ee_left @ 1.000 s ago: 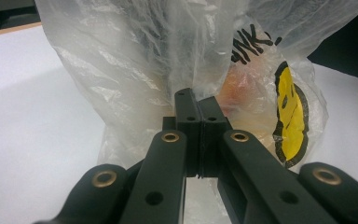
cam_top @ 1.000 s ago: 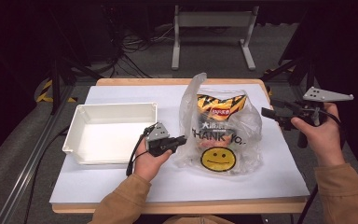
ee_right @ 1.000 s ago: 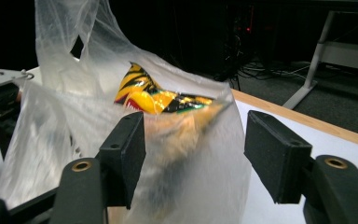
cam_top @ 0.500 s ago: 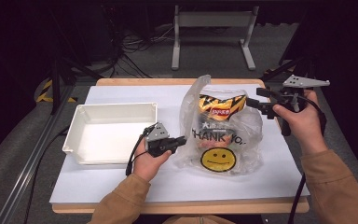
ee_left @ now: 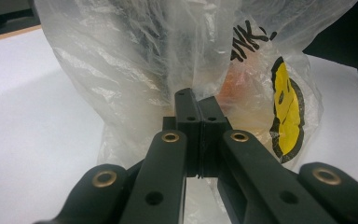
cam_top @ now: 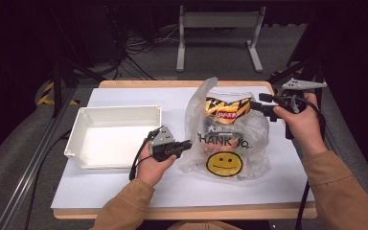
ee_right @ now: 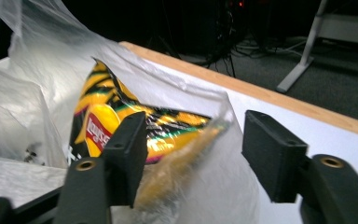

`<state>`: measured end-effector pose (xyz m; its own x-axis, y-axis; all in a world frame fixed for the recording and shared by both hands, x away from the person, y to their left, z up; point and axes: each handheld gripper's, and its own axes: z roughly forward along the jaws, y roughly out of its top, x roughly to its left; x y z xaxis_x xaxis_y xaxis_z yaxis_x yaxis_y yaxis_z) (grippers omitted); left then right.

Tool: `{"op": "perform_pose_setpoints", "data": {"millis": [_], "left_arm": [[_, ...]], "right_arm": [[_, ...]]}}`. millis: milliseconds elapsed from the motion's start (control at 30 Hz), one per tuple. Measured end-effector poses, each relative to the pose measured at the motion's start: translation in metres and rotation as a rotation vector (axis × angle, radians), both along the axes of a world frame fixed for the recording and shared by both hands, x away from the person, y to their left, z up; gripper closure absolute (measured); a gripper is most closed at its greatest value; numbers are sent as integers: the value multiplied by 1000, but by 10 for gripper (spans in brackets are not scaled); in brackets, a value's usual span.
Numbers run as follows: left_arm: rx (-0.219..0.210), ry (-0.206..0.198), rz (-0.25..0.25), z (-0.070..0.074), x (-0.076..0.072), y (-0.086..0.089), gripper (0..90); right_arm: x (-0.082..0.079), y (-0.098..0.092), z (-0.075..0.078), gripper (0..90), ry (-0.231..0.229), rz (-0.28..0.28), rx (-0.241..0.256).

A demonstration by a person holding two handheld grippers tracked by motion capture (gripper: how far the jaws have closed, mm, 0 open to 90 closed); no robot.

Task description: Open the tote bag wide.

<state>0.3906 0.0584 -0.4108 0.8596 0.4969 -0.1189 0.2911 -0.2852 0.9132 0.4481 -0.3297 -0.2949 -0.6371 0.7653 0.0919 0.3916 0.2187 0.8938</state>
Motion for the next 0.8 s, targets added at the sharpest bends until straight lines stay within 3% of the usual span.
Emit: {"op": "perform_pose_setpoints", "data": {"millis": [133, 333, 433, 700, 800], "left_arm": [[-3, 2, 2, 0, 0, 0, 898], [-4, 0, 0, 0, 0, 0, 898], [-5, -1, 1, 0, 0, 0, 898], [-1, -2, 5, 0, 1, 2, 898], [-6, 3, 8, -1, 1, 2, 898]], "right_arm": [[1, -4, -3, 538, 14, -2, -12], [-1, -8, 0, 804, 25, 2, -65], [-2, -10, 1, 891, 9, -2, -84], [0, -15, 3, 900, -28, -21, -99], [1, -18, 0, 900, -23, -29, -99]]}}
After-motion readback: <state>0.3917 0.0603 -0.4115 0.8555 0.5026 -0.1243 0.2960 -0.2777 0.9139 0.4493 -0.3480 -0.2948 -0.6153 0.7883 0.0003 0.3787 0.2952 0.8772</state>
